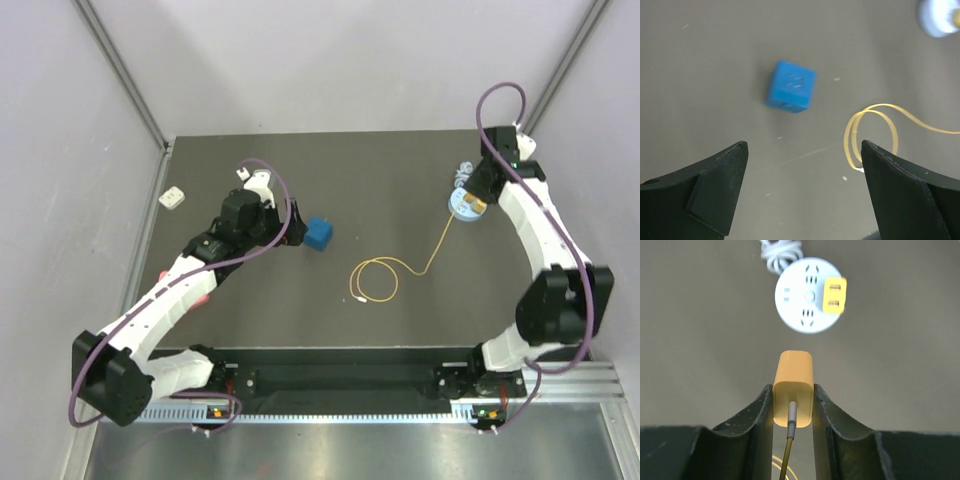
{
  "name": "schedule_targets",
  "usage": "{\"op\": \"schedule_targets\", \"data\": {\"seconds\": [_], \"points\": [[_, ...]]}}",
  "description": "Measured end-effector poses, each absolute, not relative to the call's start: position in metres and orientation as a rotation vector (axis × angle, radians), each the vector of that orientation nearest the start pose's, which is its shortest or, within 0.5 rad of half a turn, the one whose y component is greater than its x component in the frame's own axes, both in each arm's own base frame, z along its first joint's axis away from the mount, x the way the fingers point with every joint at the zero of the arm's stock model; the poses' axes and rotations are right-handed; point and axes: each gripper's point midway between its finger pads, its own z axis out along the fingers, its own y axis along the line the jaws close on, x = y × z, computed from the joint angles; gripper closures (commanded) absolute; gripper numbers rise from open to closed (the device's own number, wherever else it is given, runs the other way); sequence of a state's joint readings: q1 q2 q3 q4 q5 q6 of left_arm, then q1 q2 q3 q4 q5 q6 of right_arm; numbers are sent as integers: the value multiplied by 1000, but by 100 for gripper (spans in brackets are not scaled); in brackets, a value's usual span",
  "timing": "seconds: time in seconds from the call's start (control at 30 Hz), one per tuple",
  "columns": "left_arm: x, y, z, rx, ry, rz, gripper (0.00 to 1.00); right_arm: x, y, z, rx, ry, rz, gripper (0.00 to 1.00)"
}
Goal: Insert the plug
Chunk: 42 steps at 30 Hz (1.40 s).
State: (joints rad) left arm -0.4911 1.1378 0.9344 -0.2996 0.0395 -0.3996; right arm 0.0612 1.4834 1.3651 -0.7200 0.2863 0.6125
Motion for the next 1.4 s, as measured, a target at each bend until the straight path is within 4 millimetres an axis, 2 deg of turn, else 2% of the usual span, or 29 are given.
{"op": "schedule_targets", "data": {"seconds": [0.17,0.27,0.5,0.67,0.83,1.4], "points": [[314,-175,189,56,2181,-460,2,428,-14,187,807,2280,-114,100],[315,-172,187,43,2185,-436,2,449,-14,174,821,2305,-128,100],[316,-164,185,19,2188,-388,2,483,-19,137,856,2367,-139,100],[317,-160,183,-2,2190,-361,3,494,-17,114,877,2416,-127,100],[317,-159,181,-11,2199,-358,3,494,-14,99,895,2460,-127,100],[317,-160,178,-15,2209,-357,3,492,-20,101,909,2455,-172,100]]}}
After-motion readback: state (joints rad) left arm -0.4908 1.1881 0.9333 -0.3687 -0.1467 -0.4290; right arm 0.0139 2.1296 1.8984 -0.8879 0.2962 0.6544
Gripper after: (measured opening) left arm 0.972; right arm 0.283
